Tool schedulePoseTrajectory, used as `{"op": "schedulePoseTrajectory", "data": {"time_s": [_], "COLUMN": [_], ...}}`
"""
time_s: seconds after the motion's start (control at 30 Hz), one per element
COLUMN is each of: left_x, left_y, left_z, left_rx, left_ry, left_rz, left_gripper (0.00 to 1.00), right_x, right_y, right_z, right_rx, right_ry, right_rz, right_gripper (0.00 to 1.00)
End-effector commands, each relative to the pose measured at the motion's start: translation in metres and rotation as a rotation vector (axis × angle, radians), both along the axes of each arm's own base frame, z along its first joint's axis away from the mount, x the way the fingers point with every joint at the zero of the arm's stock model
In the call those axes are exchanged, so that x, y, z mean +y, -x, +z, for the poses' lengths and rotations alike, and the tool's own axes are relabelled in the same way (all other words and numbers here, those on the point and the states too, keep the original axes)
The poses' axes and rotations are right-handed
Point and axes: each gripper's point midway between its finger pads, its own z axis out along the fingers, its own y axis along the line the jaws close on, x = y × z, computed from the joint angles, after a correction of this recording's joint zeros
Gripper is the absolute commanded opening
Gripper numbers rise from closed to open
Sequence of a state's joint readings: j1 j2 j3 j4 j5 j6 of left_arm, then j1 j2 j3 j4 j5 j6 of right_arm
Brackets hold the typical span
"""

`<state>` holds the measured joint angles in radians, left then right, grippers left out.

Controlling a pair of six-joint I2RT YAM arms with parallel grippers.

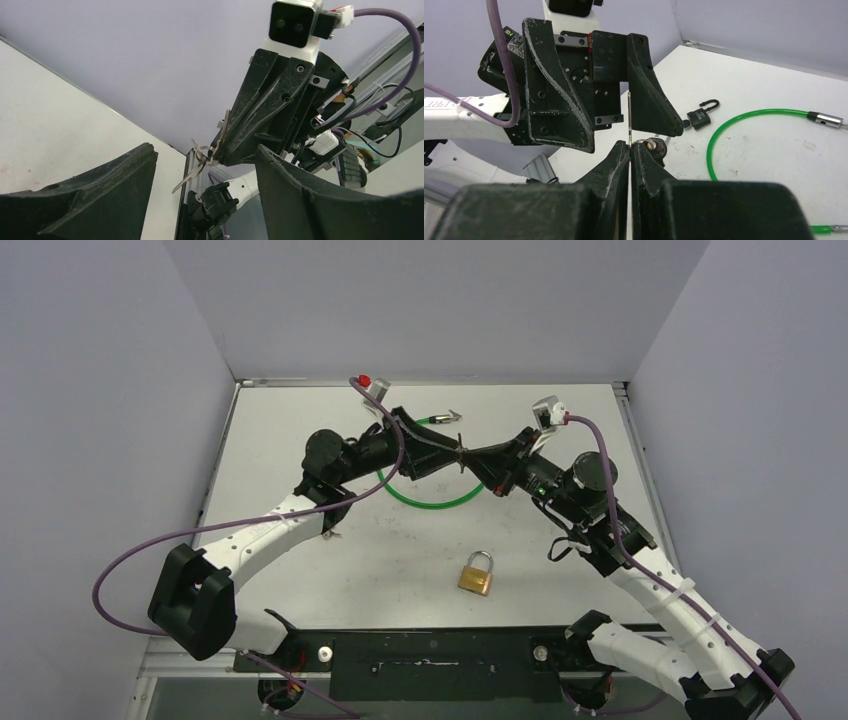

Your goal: Unlock with the key

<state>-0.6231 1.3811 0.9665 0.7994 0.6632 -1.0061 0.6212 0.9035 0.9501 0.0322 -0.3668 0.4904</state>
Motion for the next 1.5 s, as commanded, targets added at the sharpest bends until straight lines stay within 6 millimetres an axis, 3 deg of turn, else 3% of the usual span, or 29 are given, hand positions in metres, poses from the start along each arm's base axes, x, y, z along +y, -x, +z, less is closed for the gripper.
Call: {"op": "schedulePoseTrajectory", "data": {"time_s": [0.0, 0.17, 0.43, 0.5, 0.53, 0.6, 0.67, 0.7, 0.77, 0.87, 1.07, 1.37, 1.47], "left_x": [0.005, 0.004, 0.001, 0.001, 0.002, 0.004, 0.005, 0.005, 0.005, 0.004, 0.005, 0.007, 0.007], "left_y": [0.019, 0.019, 0.024, 0.026, 0.026, 0.026, 0.024, 0.023, 0.022, 0.023, 0.025, 0.029, 0.029], "left_z": [0.04, 0.041, 0.043, 0.043, 0.044, 0.046, 0.046, 0.046, 0.046, 0.048, 0.055, 0.063, 0.063], "left_rx": [-0.152, -0.15, -0.15, -0.157, -0.164, -0.174, -0.181, -0.182, -0.182, -0.182, -0.181, -0.17, -0.167], "left_ry": [0.097, 0.107, 0.112, 0.113, 0.116, 0.118, 0.113, 0.109, 0.108, 0.113, 0.144, 0.198, 0.208], "left_rz": [-0.055, -0.064, -0.103, -0.104, -0.099, -0.08, -0.061, -0.055, -0.051, -0.058, -0.071, -0.101, -0.108], "left_gripper": [0.68, 0.63, 0.0, 0.0, 0.0, 0.0, 0.0, 0.0, 0.0, 0.0, 0.0, 0.0, 0.0], "right_x": [0.007, 0.012, 0.011, 0.009, 0.008, 0.003, -0.001, -0.003, -0.005, -0.006, 0.002, 0.007, 0.008], "right_y": [0.017, 0.024, 0.027, 0.025, 0.022, 0.016, 0.014, 0.014, 0.015, 0.014, 0.015, 0.012, 0.013], "right_z": [0.03, 0.029, 0.021, 0.019, 0.017, 0.014, 0.015, 0.018, 0.025, 0.032, 0.03, 0.02, 0.021], "right_rx": [-0.05, -0.041, -0.011, -0.004, 0.007, 0.025, 0.018, 0.01, -0.015, -0.036, -0.024, 0.005, 0.004], "right_ry": [-0.063, -0.063, -0.06, -0.061, -0.059, -0.058, -0.063, -0.07, -0.089, -0.111, -0.122, -0.113, -0.119], "right_rz": [0.122, 0.185, 0.217, 0.206, 0.187, 0.141, 0.115, 0.106, 0.1, 0.093, 0.138, 0.152, 0.164], "right_gripper": [0.0, 0.0, 0.0, 0.0, 0.06, 0.31, 0.49, 0.56, 0.59, 0.58, 0.34, 0.35, 0.28]}}
